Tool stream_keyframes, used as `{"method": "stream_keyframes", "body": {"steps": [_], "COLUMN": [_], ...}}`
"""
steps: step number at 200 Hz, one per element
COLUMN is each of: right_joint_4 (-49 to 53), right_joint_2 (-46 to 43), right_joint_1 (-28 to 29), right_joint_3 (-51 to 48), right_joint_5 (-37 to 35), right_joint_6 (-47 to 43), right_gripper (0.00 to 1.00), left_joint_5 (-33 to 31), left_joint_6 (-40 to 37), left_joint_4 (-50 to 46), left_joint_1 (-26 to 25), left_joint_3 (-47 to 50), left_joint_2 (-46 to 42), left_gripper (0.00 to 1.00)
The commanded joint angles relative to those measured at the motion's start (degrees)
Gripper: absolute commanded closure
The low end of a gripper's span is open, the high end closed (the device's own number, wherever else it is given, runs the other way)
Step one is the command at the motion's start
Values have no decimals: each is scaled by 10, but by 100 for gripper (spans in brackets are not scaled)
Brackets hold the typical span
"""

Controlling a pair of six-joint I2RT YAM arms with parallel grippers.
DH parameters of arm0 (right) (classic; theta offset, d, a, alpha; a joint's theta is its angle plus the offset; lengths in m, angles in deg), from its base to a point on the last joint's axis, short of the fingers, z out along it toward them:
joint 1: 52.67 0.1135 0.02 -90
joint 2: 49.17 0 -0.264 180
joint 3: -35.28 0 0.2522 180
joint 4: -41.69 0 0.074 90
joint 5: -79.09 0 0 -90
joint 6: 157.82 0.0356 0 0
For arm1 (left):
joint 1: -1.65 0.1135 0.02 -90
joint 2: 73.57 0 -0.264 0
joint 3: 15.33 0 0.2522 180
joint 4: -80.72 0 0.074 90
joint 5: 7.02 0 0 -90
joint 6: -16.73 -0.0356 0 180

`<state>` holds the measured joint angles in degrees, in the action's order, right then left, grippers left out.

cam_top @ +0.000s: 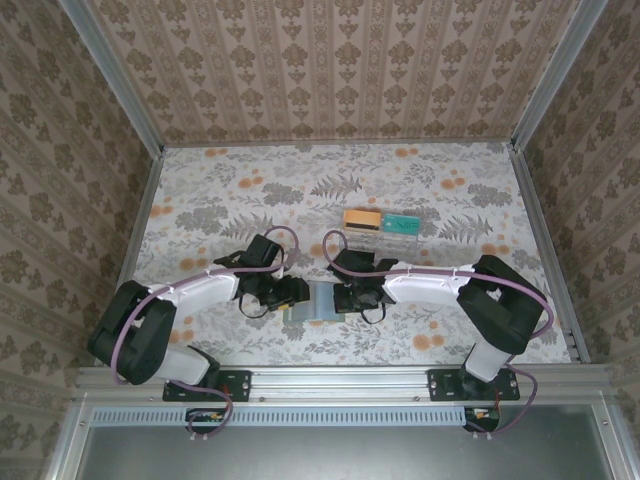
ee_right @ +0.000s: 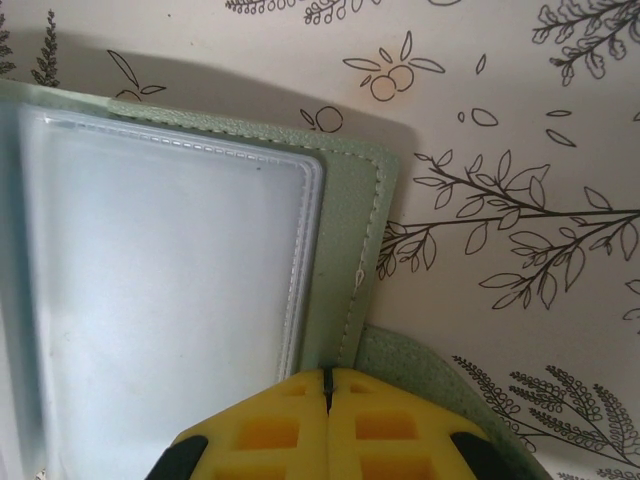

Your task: Take the credit cards out of the card holder

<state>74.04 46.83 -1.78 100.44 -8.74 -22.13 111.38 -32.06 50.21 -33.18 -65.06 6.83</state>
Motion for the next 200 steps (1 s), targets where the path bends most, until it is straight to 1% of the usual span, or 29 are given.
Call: {"method": "stream_keyframes", "body": {"steps": [1,88,104,145,182,200], "right_joint_4": [11,11,12,17,30,35], "right_joint_2": [25,24,17,-44,-114,-142], "right_joint_1": [9,9,9,0,-24,-38], "right_joint_3": [3,2,0,-18,-42,-51], "right_joint_5": [13,11,2,-32,-58,-59], "right_joint_6": [11,10,11,8,10,10], "right_gripper": [100,100,100,98,98,97], "left_joint_5": [23,40,45,51,58,63], "left_joint_6": [6,1,0,-1,-1,-4], "left_joint_4": [17,25,27,29,41,43], "left_joint_1": [-5,-14,-19,-31,-54,-67], "left_joint_3": [3,-16,-27,-59,-93,-111], "left_joint_2": [-9,-16,-12,10,58,84], "left_gripper": [45,45,46,46,46,47]}}
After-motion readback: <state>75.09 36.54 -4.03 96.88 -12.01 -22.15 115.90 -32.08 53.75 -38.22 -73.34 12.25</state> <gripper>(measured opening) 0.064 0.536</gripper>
